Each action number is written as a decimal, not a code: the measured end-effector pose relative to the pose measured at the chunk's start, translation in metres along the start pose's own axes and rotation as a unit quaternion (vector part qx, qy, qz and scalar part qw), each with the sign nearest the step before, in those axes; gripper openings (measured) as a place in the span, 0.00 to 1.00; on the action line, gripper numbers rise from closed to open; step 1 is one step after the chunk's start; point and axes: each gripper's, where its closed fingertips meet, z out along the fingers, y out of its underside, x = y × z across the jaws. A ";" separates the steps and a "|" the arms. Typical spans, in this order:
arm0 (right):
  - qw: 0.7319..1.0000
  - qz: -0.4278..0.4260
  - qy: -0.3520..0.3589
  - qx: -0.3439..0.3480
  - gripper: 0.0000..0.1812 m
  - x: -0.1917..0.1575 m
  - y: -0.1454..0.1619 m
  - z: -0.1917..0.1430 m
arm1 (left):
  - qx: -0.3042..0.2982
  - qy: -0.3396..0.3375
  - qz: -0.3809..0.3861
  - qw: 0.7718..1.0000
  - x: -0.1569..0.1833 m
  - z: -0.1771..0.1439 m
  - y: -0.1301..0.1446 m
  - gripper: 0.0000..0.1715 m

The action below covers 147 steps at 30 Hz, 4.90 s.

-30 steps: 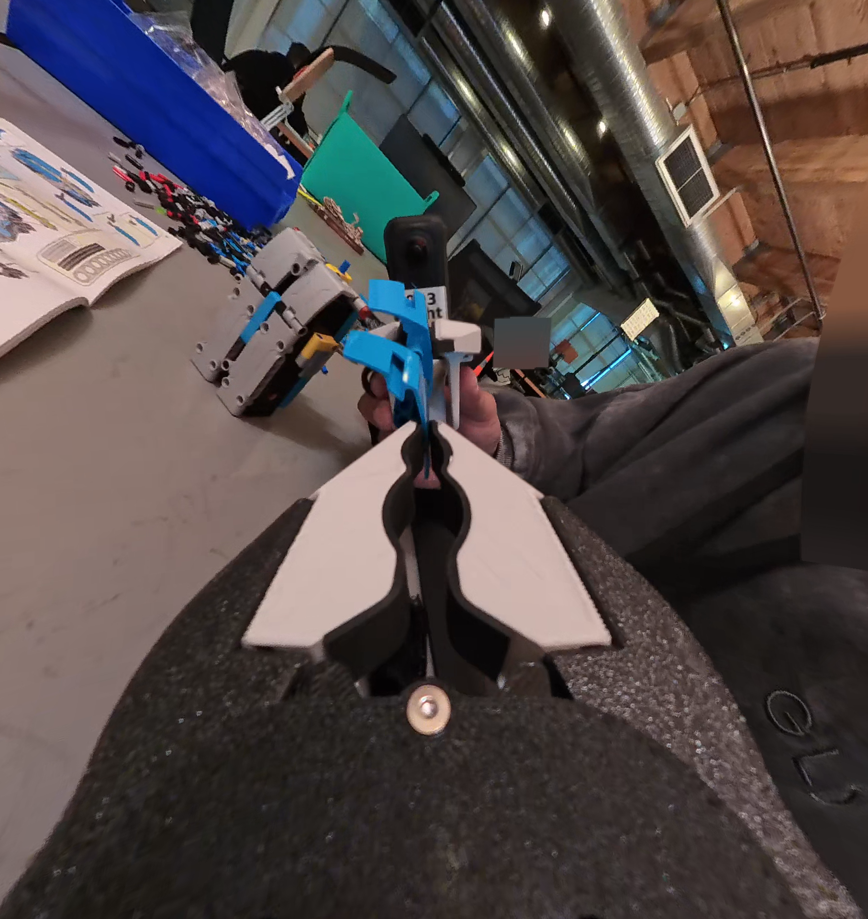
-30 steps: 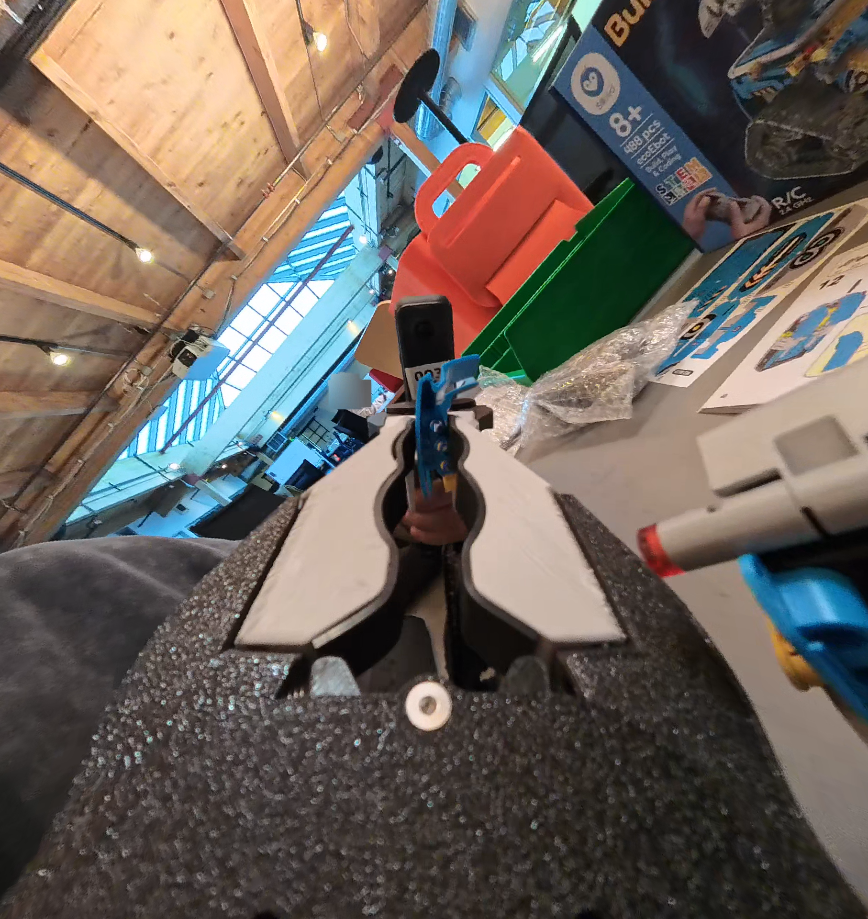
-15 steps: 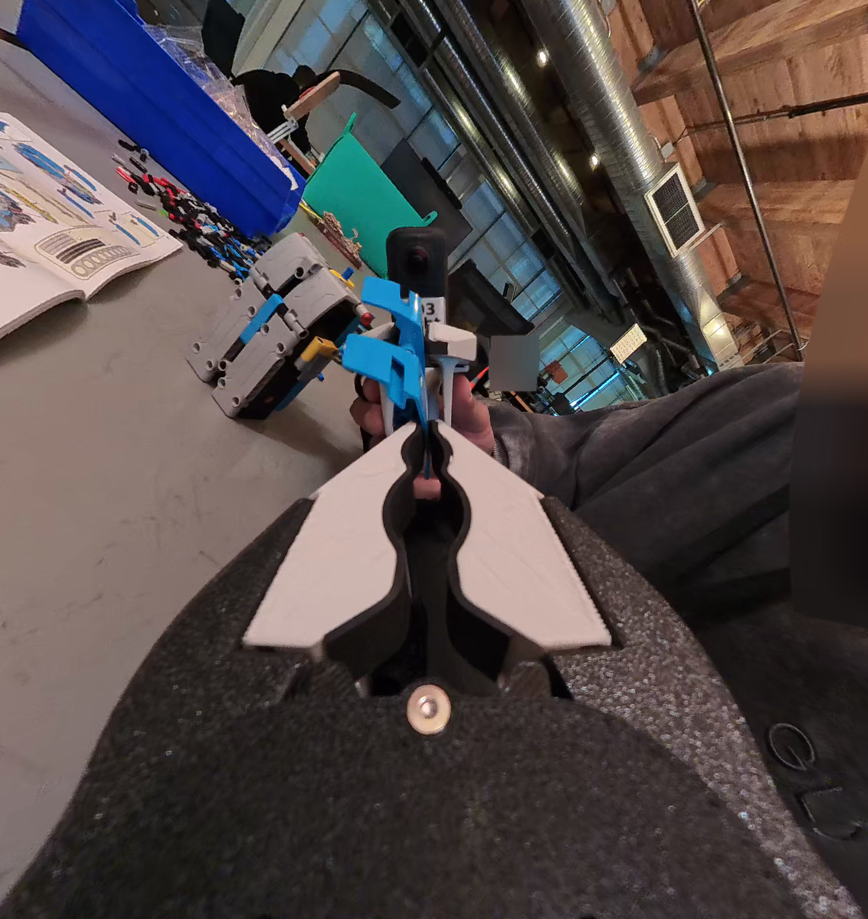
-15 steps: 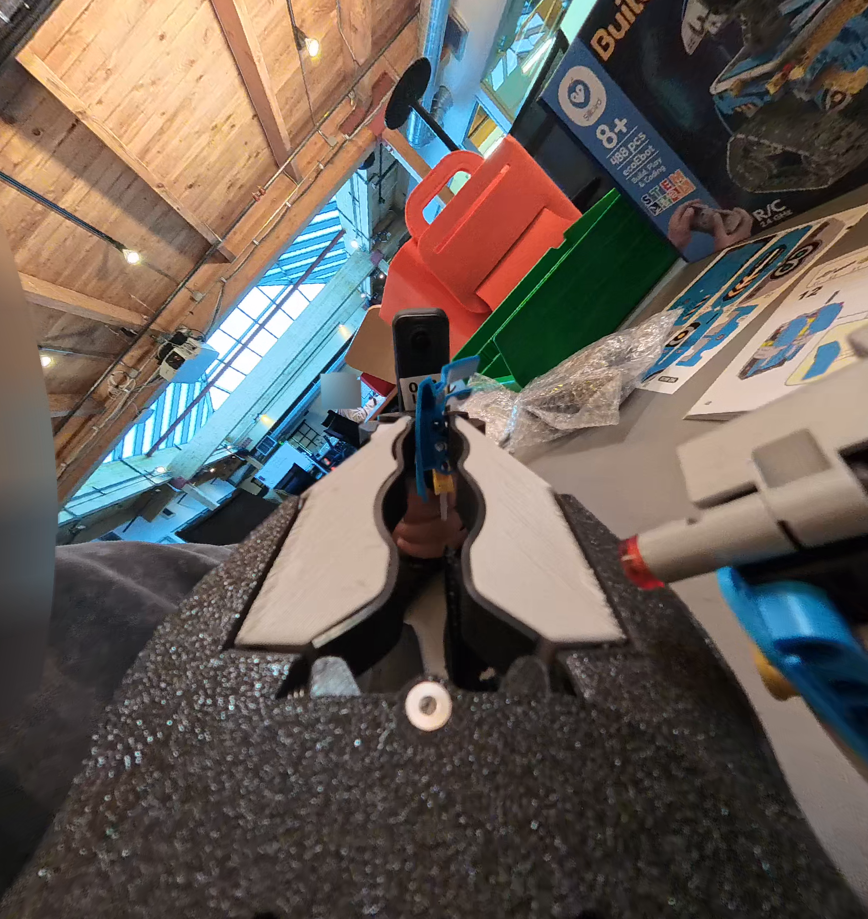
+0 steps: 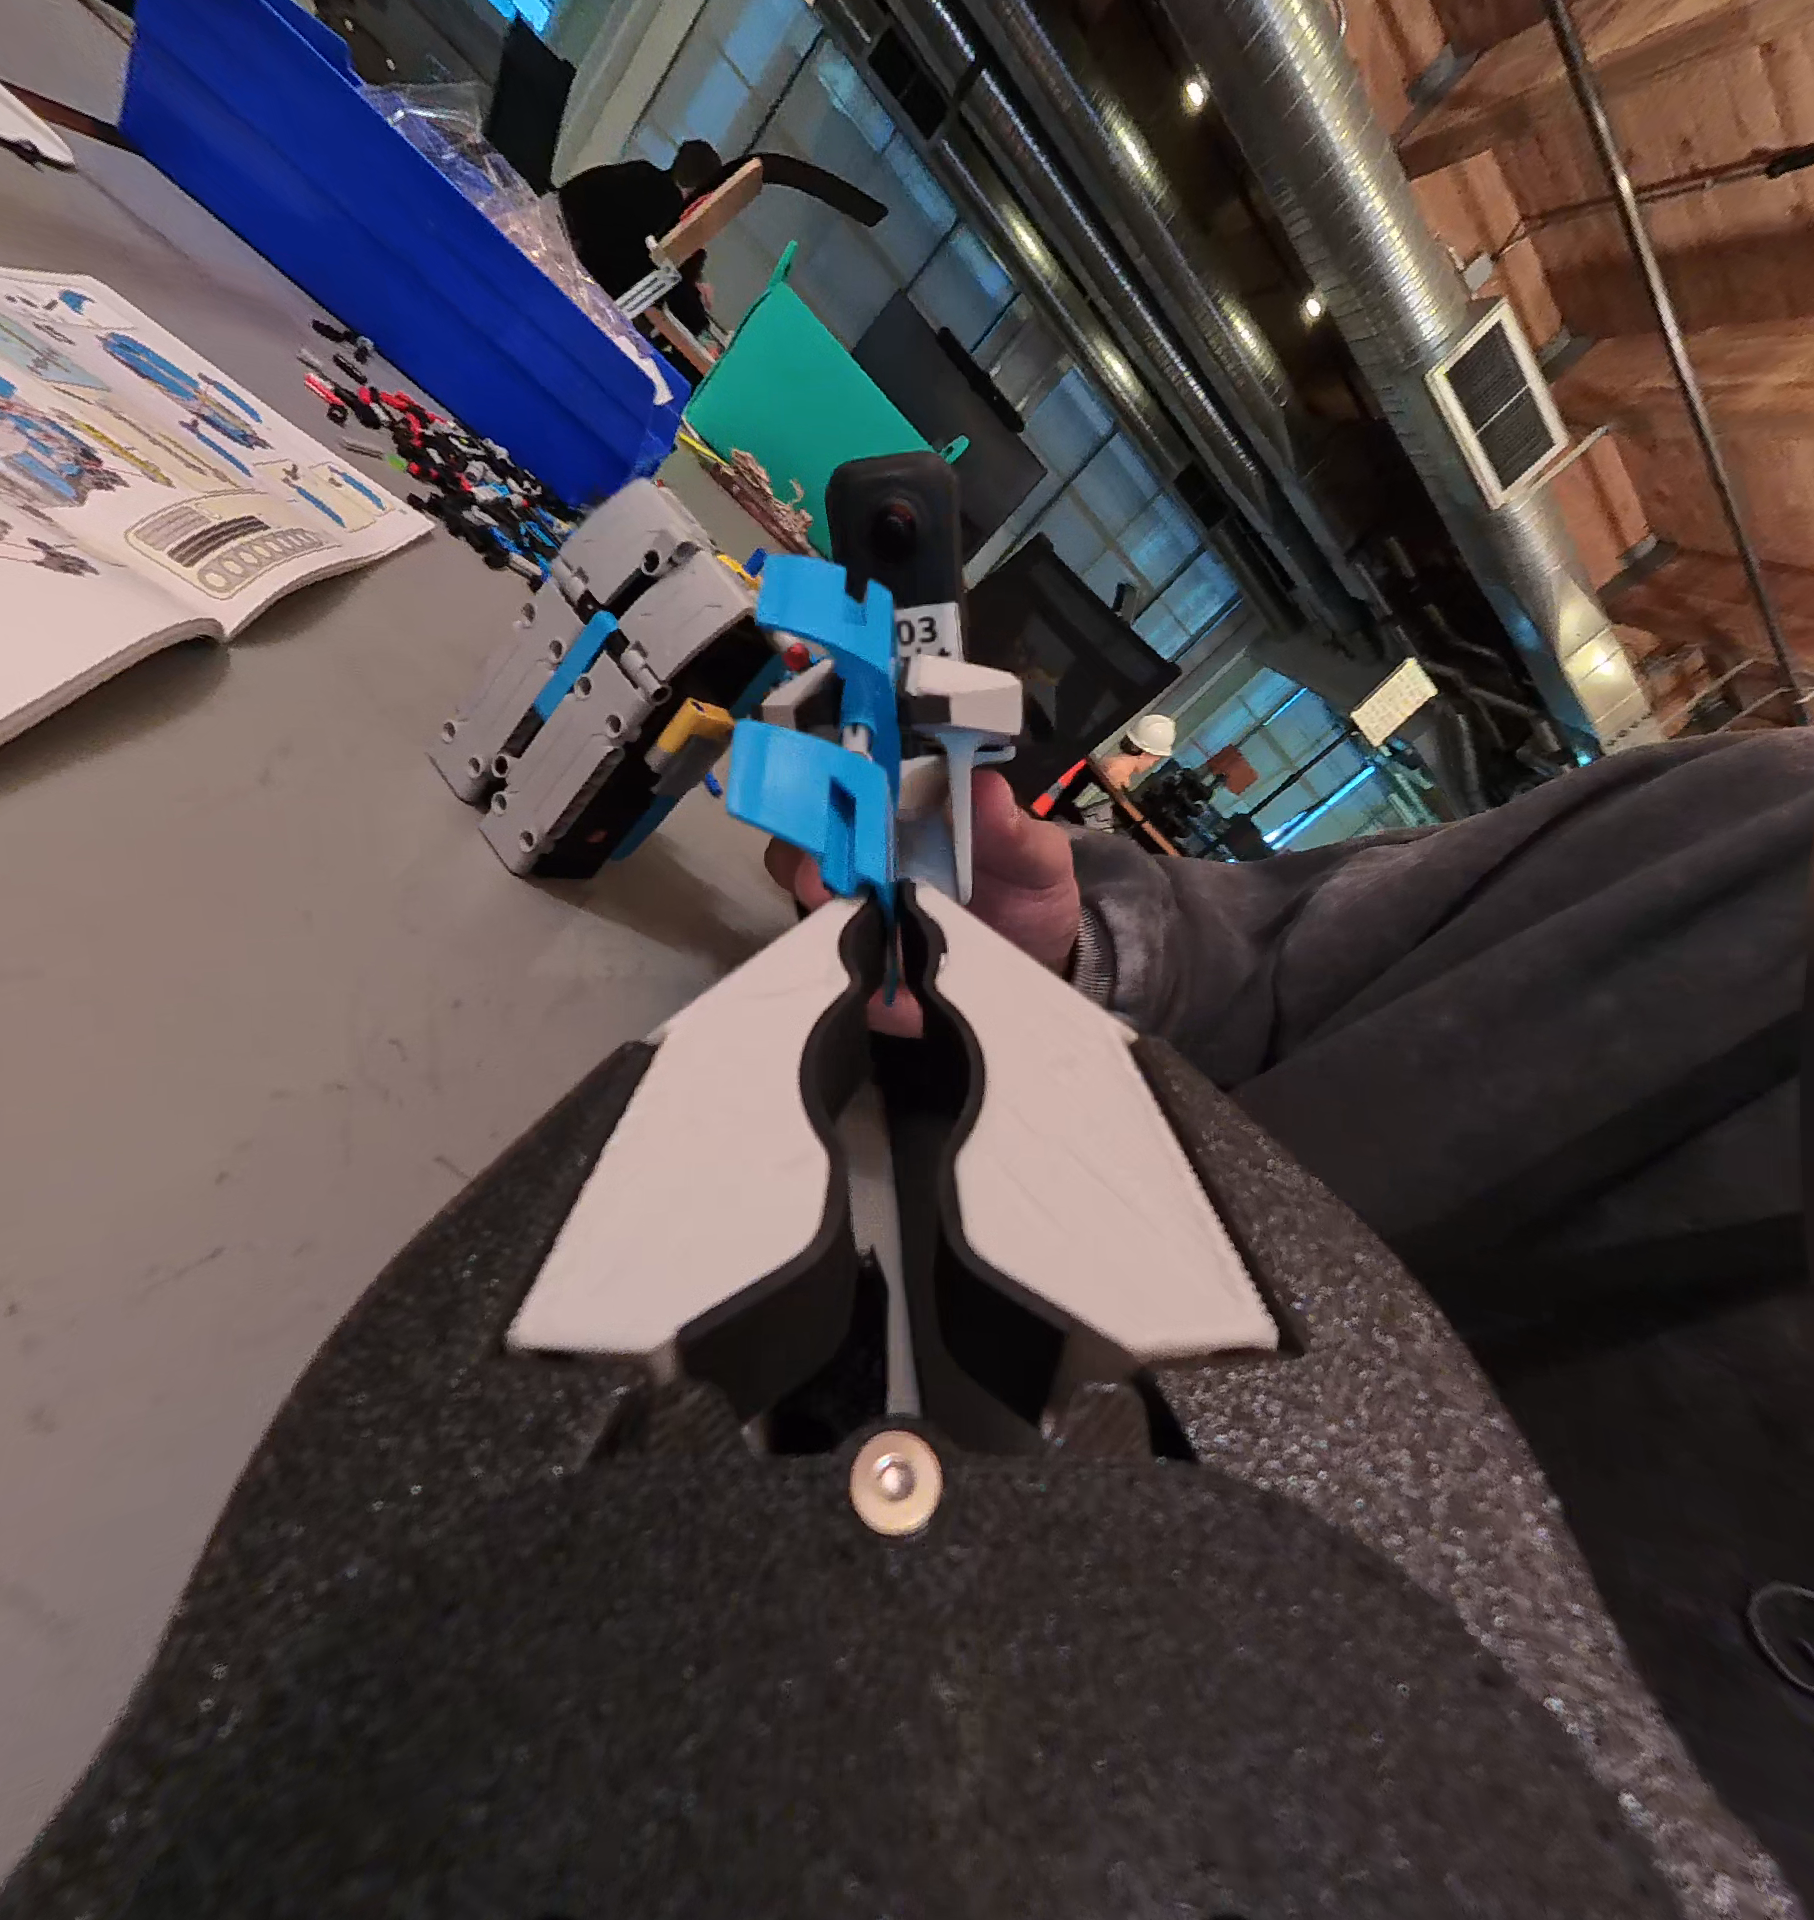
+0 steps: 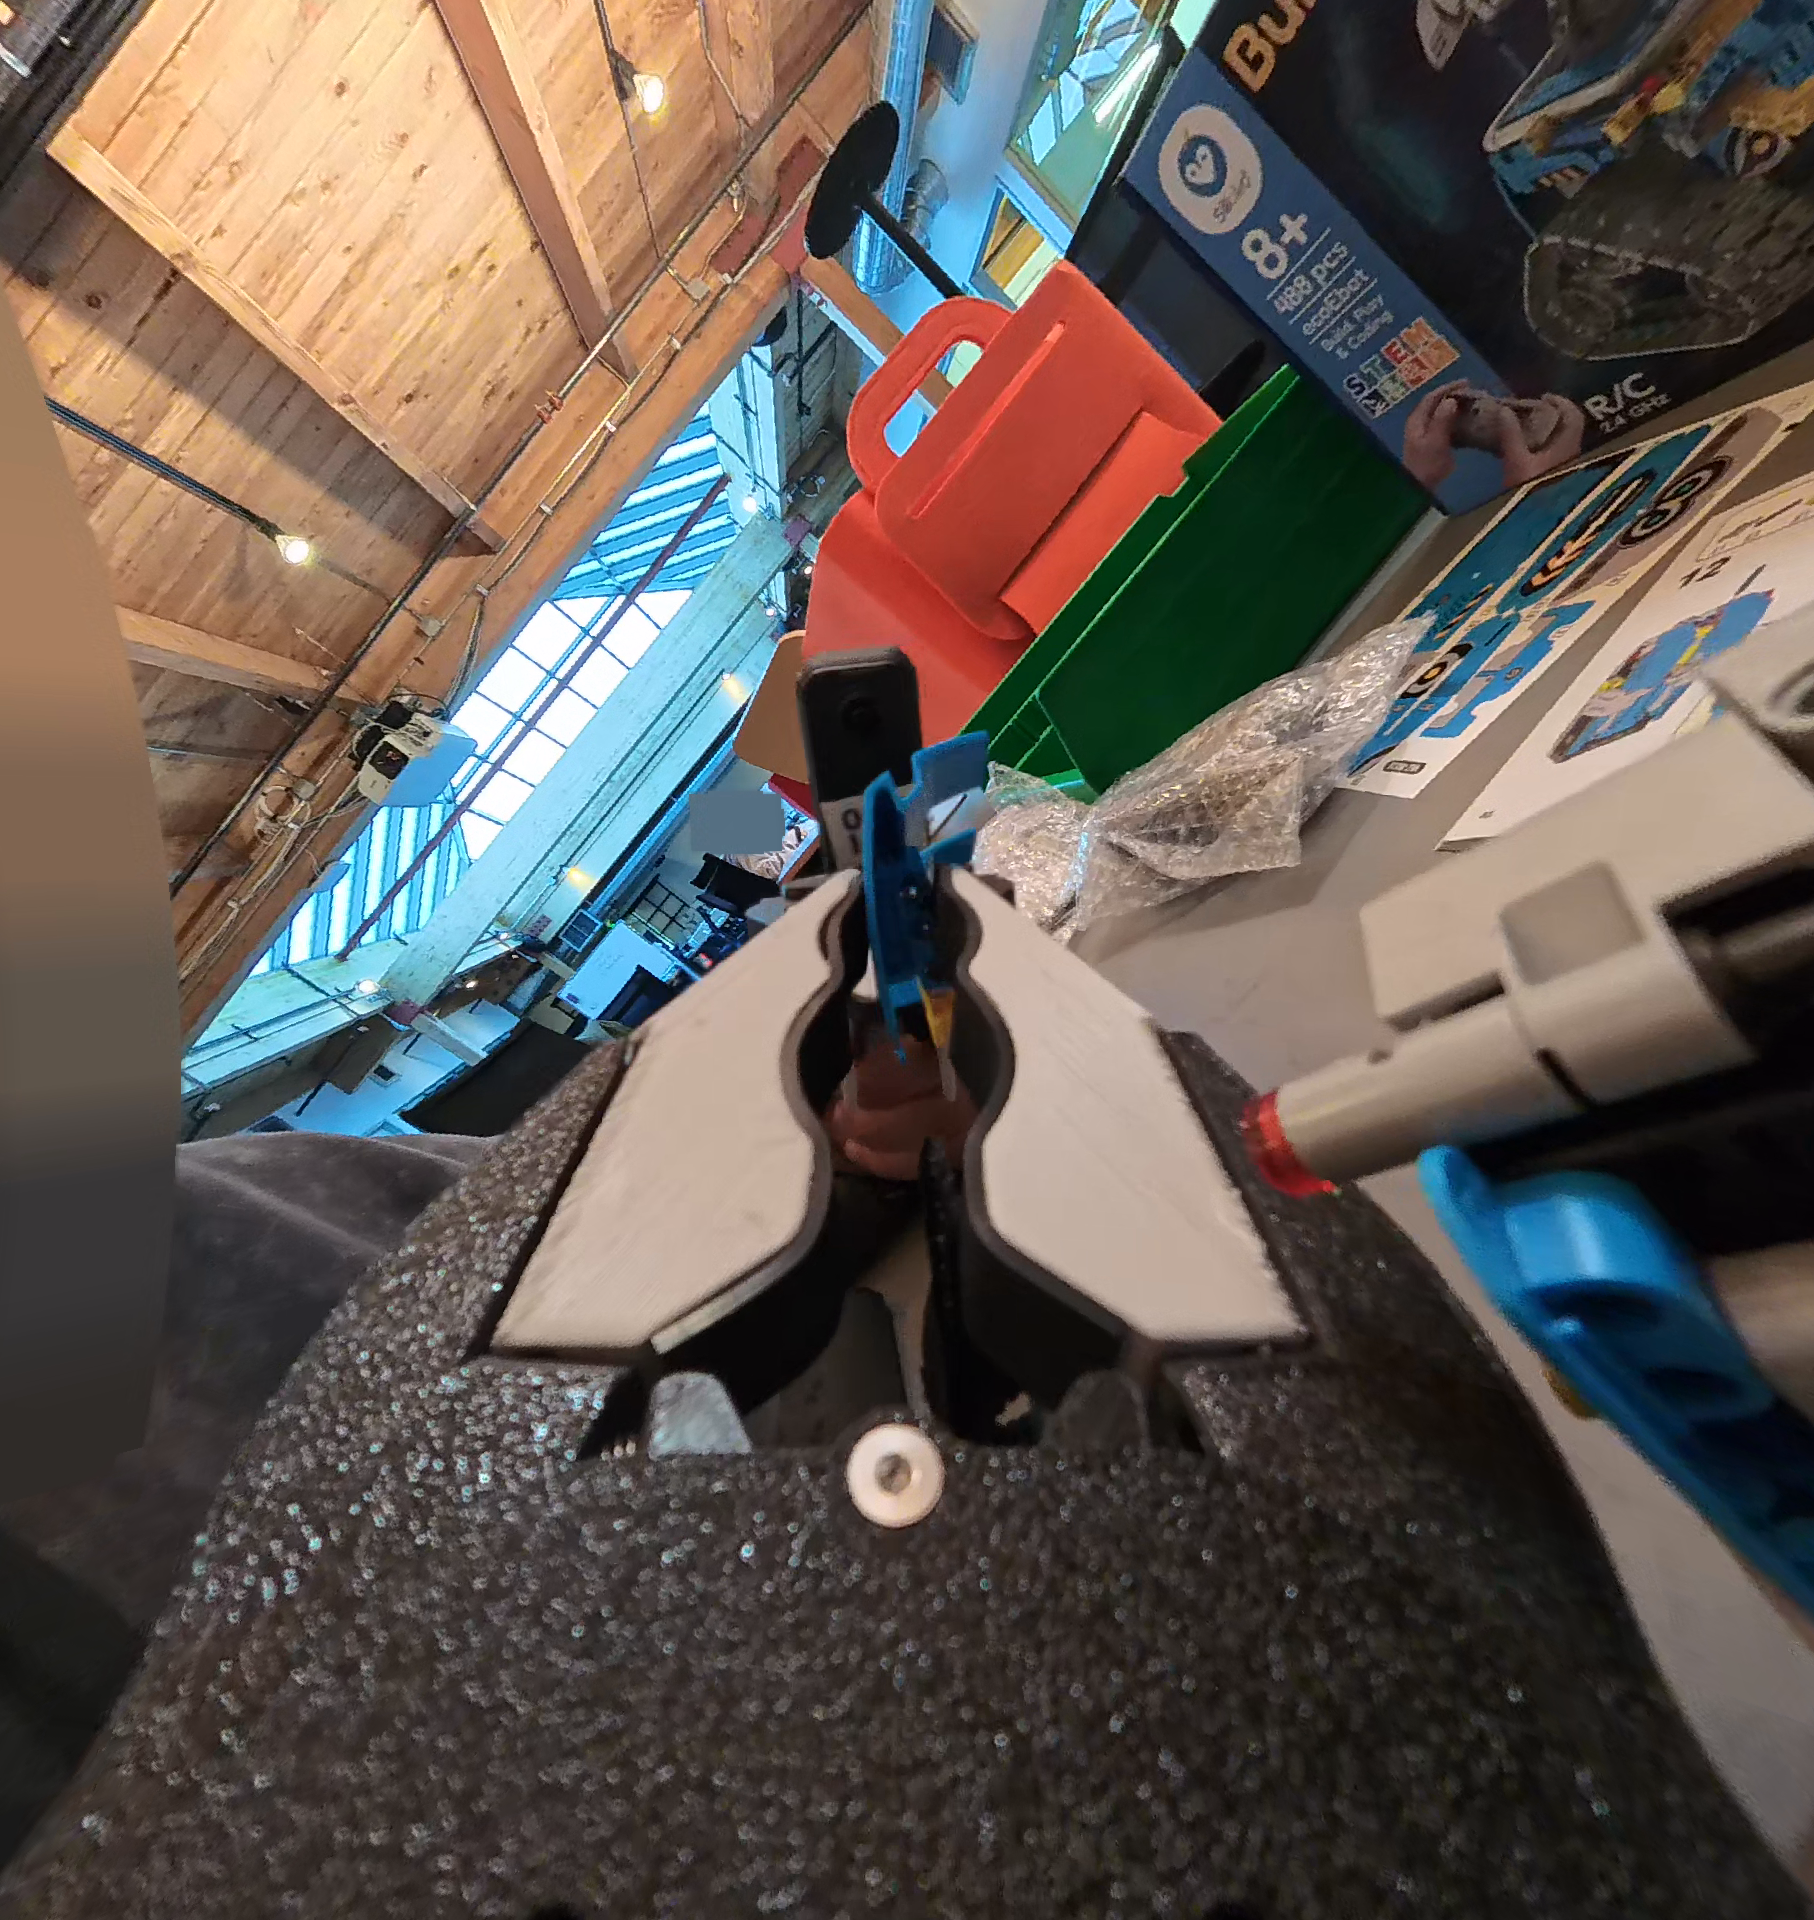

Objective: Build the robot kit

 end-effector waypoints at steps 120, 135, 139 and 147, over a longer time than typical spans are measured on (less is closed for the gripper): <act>0.974 -0.061 0.020 -0.215 0.06 0.008 0.047 -0.018 | -0.121 0.038 -0.075 0.989 0.002 -0.002 0.038 0.00; 0.983 -0.051 0.005 -0.175 0.07 0.001 0.036 -0.017 | -0.091 0.012 -0.006 0.996 0.004 0.002 0.028 0.00; 0.983 -0.064 0.024 -0.169 0.06 0.007 0.033 -0.018 | -0.071 0.017 -0.031 0.997 0.000 0.005 0.026 0.00; 0.986 -0.031 0.004 -0.162 0.06 0.004 0.030 -0.019 | -0.063 -0.026 0.030 0.997 0.000 0.007 0.025 0.00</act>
